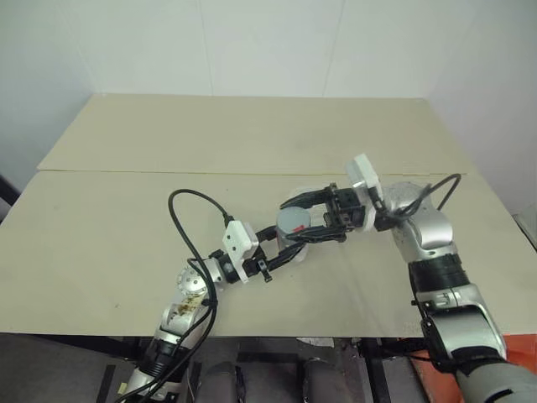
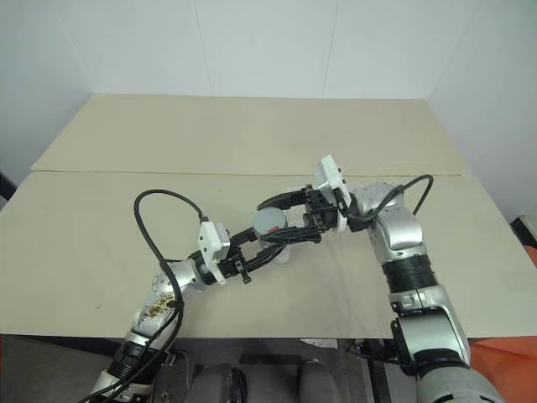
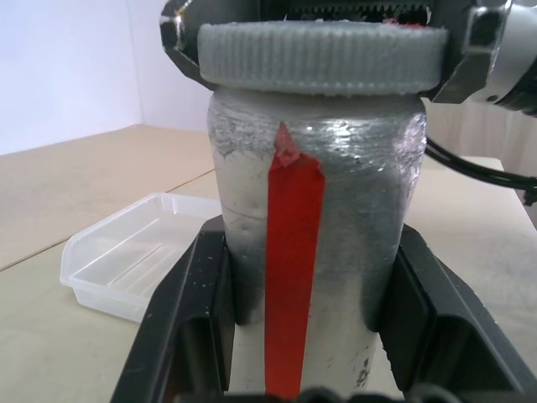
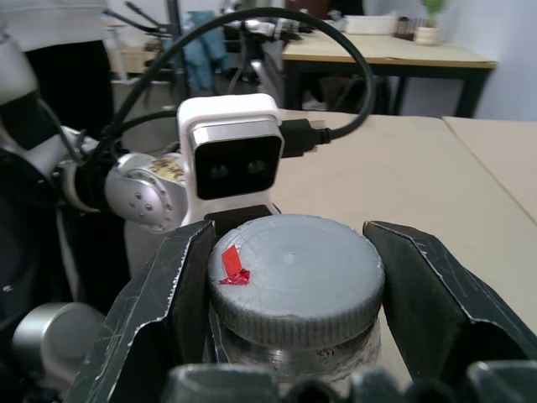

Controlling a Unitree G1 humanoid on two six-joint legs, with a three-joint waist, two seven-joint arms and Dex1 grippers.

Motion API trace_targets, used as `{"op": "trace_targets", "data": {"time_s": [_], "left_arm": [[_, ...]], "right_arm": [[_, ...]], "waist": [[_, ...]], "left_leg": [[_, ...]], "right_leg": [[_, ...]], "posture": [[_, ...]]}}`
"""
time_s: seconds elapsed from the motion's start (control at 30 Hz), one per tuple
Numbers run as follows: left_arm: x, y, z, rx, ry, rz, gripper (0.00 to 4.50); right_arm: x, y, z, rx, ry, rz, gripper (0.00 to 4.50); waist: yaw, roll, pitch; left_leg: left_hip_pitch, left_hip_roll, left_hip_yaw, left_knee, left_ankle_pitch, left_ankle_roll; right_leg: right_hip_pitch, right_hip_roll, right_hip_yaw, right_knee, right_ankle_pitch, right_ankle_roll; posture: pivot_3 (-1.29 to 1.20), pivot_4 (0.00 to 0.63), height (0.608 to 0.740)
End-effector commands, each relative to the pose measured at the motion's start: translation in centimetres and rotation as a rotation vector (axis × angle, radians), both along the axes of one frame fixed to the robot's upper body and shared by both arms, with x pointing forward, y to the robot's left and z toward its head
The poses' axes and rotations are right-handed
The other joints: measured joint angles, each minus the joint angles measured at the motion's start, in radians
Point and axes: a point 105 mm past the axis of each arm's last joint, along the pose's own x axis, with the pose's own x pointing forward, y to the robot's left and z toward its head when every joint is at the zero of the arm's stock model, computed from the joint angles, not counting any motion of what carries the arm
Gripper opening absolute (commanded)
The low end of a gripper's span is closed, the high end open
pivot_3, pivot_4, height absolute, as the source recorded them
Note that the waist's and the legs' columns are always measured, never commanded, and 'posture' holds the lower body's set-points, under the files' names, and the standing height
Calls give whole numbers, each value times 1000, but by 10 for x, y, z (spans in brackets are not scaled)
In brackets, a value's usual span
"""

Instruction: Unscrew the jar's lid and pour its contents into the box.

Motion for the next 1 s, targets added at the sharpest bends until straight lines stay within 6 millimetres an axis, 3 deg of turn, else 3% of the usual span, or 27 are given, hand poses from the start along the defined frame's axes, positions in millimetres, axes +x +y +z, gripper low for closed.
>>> {"op": "trace_targets", "data": {"time_s": [0.03,0.37,0.53,0.57,0.83,1.0], "left_arm": [[-3,-6,14,-16,-63,-16,1929],[-5,-4,13,-14,-60,-9,1929],[-3,-2,13,-20,-55,0,1929],[-3,-2,12,-19,-54,0,1929],[0,-1,7,-5,-43,20,1929],[7,1,6,7,-51,69,1929]], "right_arm": [[-5,6,10,3,-31,110,2808],[6,0,11,12,-61,88,2808],[3,-14,23,93,-101,59,4373],[2,-17,26,118,-129,45,4472],[-25,-47,37,210,-227,-110,4472],[-30,-33,43,280,-306,-452,4472]], "waist": [[0,0,0],[1,0,0],[2,0,0],[3,0,0],[18,0,0],[16,0,0]], "left_leg": [[0,0,0,0,0,0],[-2,0,1,0,0,-1],[-3,0,1,0,0,-1],[-3,0,1,0,0,-1],[-4,0,0,0,0,-1],[-4,0,1,0,1,-1]], "right_leg": [[-1,0,0,0,0,0],[-4,-1,1,1,0,0],[-5,-1,1,1,0,0],[-5,-1,1,1,0,0],[-6,-1,0,1,0,0],[-7,-1,1,2,0,-1]], "posture": [[0,150,740],[0,150,740],[0,150,740],[0,150,740],[0,150,740],[0,150,740]]}}
